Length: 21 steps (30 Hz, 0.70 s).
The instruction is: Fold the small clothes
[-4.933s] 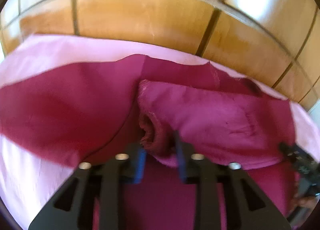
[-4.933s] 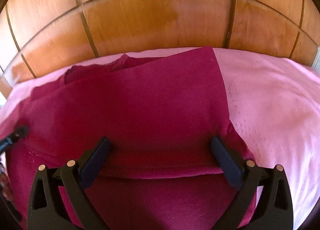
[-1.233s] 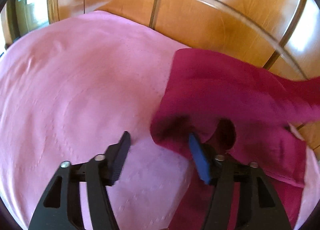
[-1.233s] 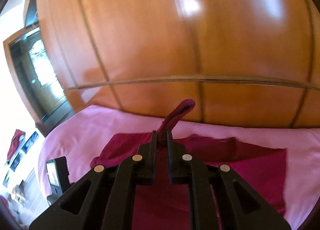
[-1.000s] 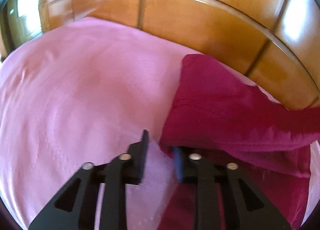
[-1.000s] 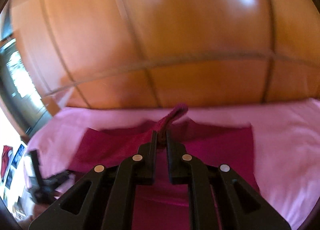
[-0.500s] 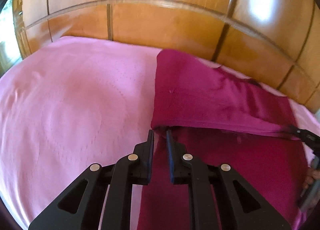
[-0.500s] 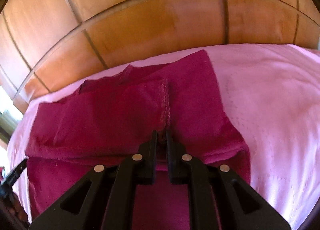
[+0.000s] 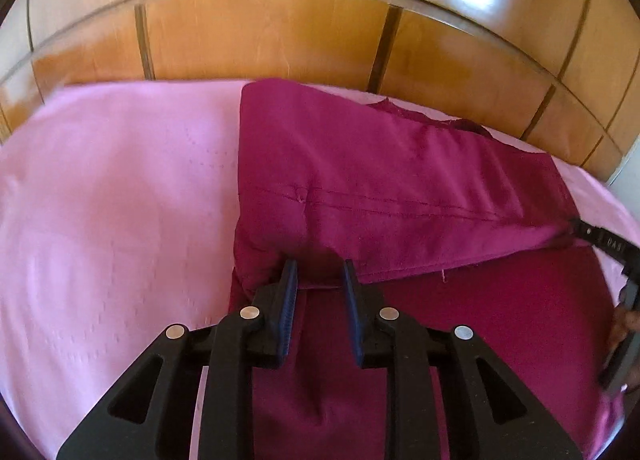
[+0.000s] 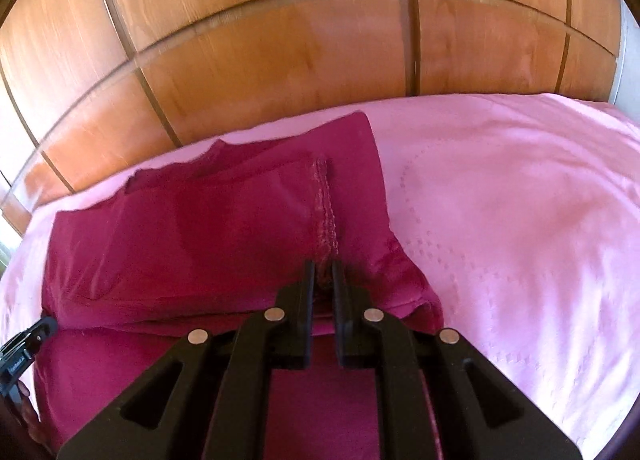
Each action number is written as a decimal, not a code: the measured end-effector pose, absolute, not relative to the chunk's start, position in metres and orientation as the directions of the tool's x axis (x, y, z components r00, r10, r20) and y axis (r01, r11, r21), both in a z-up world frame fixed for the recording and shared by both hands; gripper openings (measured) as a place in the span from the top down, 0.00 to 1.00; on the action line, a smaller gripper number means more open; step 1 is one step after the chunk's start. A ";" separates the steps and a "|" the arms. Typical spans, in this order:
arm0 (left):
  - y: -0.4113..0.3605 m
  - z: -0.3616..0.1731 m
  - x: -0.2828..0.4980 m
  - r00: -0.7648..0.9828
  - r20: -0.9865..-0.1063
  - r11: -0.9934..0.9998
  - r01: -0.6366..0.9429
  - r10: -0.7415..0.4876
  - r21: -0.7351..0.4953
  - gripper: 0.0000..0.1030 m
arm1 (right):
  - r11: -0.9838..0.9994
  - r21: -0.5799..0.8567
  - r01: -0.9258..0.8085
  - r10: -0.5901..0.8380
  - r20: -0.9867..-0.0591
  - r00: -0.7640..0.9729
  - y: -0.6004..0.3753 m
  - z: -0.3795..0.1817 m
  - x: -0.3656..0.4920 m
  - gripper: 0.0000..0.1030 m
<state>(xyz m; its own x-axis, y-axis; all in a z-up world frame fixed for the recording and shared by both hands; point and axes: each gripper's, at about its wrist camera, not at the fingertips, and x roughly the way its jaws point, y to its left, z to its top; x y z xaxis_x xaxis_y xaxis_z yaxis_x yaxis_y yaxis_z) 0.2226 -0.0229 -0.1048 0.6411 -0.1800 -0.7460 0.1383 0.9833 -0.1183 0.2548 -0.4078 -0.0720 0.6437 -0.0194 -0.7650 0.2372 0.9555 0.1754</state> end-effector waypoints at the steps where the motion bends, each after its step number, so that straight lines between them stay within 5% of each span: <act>1: -0.023 -0.104 0.221 0.638 -0.749 0.983 0.137 -0.180 -0.120 0.79 | 0.957 0.162 0.239 -0.031 -0.766 0.642 -0.407 -0.069 0.255 0.90; 5: -0.002 -0.085 0.208 0.654 -0.696 0.953 0.150 -0.297 -0.265 0.79 | 0.959 0.148 0.243 -0.066 -0.715 0.696 -0.404 -0.046 0.241 0.60; 8: 0.035 -0.072 0.211 0.672 -0.653 0.918 0.105 -0.349 -0.383 0.79 | 0.970 0.188 0.158 0.006 -0.662 0.749 -0.387 -0.027 0.234 0.49; 13: 0.087 -0.075 0.252 0.654 -0.635 0.830 -0.020 -0.411 -0.558 0.72 | 0.975 0.220 -0.020 0.166 -0.667 0.726 -0.334 -0.032 0.250 0.41; 21: 0.090 -0.088 0.321 0.588 -0.619 0.752 -0.028 -0.520 -0.658 0.65 | 0.983 0.178 -0.040 0.158 -0.723 0.673 -0.310 -0.071 0.274 0.39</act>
<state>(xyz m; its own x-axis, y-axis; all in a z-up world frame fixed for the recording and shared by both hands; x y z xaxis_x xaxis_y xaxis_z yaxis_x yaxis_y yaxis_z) 0.3206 0.0899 -0.0877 0.5879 -0.5203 -0.6193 -0.0278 0.7522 -0.6584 0.2738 -0.3103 -0.0705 0.6726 0.1585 -0.7228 -0.0404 0.9832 0.1780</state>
